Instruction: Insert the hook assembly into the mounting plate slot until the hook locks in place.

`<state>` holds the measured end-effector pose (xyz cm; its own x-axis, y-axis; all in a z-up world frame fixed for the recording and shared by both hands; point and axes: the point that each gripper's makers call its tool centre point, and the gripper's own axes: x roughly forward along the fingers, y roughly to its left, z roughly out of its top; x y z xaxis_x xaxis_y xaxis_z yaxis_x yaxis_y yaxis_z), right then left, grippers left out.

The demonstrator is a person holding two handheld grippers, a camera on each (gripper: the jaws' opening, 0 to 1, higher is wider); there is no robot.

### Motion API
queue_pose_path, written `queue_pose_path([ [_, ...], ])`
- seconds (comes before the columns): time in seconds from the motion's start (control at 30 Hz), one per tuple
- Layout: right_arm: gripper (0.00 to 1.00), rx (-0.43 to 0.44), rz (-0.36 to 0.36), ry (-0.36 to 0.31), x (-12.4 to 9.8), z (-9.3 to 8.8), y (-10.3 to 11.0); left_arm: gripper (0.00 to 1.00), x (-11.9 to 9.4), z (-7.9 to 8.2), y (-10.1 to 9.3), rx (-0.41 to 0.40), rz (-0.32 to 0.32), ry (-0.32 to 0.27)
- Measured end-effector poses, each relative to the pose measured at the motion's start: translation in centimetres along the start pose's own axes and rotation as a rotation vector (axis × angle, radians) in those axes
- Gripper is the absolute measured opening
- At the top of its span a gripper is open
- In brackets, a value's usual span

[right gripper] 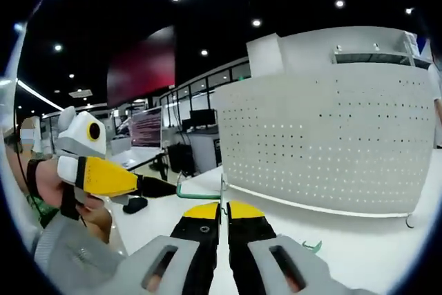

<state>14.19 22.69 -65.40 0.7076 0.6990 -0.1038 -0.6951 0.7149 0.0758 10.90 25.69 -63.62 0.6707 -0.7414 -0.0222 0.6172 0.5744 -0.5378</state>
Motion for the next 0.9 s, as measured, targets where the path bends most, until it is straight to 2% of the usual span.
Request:
queue_pose_path([
  [0.23, 0.02, -0.004, 0.033, -0.028, 0.4, 0.7, 1.3, 0.39, 0.0, -0.1, -0.1, -0.056, -0.006, -0.011],
  [0.33, 0.02, -0.016, 0.040, -0.030, 0.5, 0.7, 1.7, 0.33, 0.1, -0.1, -0.2, -0.086, -0.016, -0.003],
  [0.47, 0.02, -0.002, 0.050, -0.044, 0.4, 0.9, 2.2, 0.21, -0.1, 0.5, -0.1, -0.099, -0.015, -0.036],
  [0.57, 0.02, -0.009, 0.057, -0.049, 0.3, 0.9, 2.7, 0.15, 0.0, 0.5, -0.1, -0.123, -0.023, -0.035],
  [0.9, 0.02, -0.015, 0.065, -0.062, 0.3, 1.2, 3.2, 0.06, 0.0, 0.3, 0.3, -0.155, -0.006, -0.044],
])
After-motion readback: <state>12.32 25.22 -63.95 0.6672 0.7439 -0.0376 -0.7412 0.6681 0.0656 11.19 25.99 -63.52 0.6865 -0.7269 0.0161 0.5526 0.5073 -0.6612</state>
